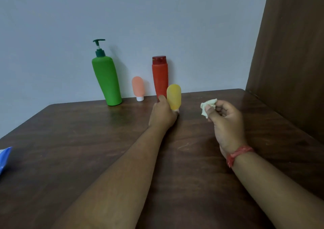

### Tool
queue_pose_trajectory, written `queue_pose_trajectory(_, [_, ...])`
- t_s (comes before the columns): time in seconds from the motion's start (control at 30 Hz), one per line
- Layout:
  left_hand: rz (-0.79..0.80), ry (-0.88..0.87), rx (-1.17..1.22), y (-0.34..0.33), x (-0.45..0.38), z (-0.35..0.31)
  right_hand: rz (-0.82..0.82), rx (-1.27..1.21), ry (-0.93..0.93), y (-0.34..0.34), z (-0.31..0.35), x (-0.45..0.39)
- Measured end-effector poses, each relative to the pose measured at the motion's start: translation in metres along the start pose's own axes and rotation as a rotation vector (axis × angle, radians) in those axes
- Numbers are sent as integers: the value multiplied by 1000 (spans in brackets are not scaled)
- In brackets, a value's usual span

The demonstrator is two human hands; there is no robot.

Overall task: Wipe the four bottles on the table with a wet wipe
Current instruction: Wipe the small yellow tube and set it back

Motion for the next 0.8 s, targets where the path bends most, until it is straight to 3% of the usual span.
queue_pose_trajectory(0.4, [-44,51,69,-62,-91,-19,-54,-92,-108,-1,-6,-4])
queue_pose_trajectory(0.8, [-59,109,41,-79,-117,-15,-14,-126,-126,-2,-7,-6])
Point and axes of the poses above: each hand's wrist, its own x-axis away from the middle knuckle, its own y-axis out of the back of the hand, z = x × y, the point moved 1 cm from there along -x, towards the middle knuckle, and after that the axes turned 15 degrees about -y, right-handed, at the moved point
